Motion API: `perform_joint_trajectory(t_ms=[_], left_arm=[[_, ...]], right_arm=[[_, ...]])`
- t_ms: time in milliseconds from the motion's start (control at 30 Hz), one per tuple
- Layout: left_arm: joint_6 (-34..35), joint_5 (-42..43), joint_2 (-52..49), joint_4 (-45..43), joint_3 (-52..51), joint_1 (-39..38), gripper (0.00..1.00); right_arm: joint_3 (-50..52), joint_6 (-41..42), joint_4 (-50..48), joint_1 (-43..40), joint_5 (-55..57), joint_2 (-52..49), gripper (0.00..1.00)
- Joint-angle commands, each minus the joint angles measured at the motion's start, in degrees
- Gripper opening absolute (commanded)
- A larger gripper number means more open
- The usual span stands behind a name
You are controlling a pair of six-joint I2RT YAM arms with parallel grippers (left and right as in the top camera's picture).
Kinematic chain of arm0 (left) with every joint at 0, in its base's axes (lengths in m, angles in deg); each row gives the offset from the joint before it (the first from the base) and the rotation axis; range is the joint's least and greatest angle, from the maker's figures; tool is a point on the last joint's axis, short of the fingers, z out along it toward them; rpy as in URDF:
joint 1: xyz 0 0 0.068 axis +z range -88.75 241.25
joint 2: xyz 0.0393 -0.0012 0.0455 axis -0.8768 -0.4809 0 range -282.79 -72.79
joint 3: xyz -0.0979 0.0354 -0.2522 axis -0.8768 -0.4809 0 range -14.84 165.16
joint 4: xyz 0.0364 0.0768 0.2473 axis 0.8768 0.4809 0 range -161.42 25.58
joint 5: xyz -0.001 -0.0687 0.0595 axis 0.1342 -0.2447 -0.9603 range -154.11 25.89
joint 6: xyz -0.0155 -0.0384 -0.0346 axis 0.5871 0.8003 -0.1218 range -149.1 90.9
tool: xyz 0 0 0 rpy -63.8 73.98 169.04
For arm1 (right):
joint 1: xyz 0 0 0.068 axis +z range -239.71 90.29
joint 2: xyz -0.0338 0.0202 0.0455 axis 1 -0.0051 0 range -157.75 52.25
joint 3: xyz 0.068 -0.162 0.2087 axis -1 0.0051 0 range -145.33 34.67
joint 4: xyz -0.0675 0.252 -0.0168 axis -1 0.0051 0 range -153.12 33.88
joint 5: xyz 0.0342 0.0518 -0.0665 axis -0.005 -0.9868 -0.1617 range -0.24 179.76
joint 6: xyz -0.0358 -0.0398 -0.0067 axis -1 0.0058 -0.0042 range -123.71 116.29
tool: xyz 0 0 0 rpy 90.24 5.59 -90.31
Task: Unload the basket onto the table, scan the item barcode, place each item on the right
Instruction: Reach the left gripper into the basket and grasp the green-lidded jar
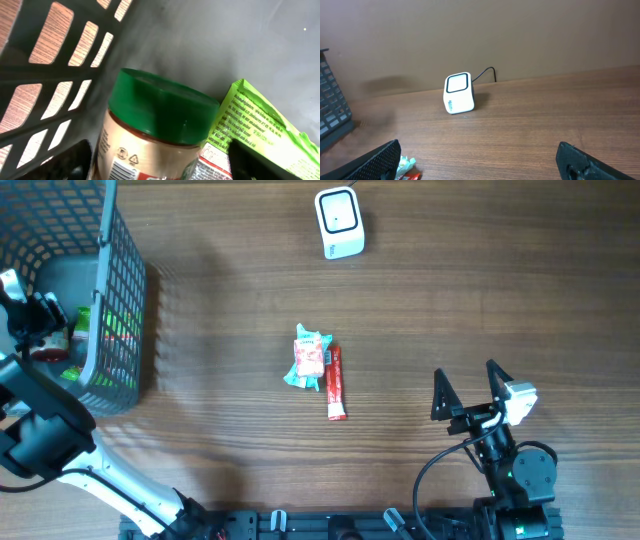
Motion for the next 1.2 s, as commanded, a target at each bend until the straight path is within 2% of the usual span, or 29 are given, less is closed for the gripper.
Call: perform_joint_trajectory(t_ms=[0,100,200,367,467,500,533,667,800,900,967,1100,1167], left_arm=[[-0.1,1.4,-0.2,-1.1,-1.9,0.5,0.76],[-0.1,1.3,-0.2,-3.7,-5.2,0.6,0.77],[-0.1,3.0,-0.2,-5.7,-7.7,0.4,0.7],[-0.1,3.5,-0.2,-6.3,-8.5,0.4,0.75],[-0.1,3.3,0.0,-7.7,-9.8,0.4,0.46],[-0.1,2.2,0.9,-7.4,-8.7,0.4,0.43],[-0.1,0.7,2.3,-6.6,-7.2,0.4,0.4],[3.0,-0.7,12.3,-4.9,0.3,0.3,0.39],[5.7,-0.7,28.8,-4.3,3.1,-2.7,0.42],[8.9,-0.7,38.1,1.9,3.1,-9.9,0.43],[12.6,-0.7,42.4,8.4,3.1,-19.5,0.42],[19.6,-4.2,41.9,17.5,1.9,-36.6,0.42],[23.0,-7.0,39.7,19.7,-1.9,-45.1,0.41]], right_arm=[[0.1,0.4,-0.3,-0.3,-0.2,0.2,1.0],[0.1,0.4,-0.3,-0.3,-0.3,0.2,1.0],[0.1,0.4,-0.3,-0.3,-0.3,0.2,0.99],[0.1,0.4,-0.3,-0.3,-0.3,0.2,1.0],[0.1,0.4,-0.3,-0.3,-0.3,0.2,1.0],[0.1,0.4,-0.3,-0.3,-0.3,0.2,1.0],[0.1,0.4,-0.3,-0.3,-0.3,0.2,1.0],[0.1,0.4,-0.3,-0.3,-0.3,0.2,1.0],[0.1,0.4,-0.3,-0.3,-0.3,0.2,1.0],[0.1,0.4,-0.3,-0.3,-0.3,0.2,1.0],[0.1,0.4,-0.3,-0.3,-0.3,0.2,1.0],[0.1,0.4,-0.3,-0.3,-0.3,0.2,1.0],[0.1,0.4,-0.3,-0.3,-0.3,0.2,0.99]])
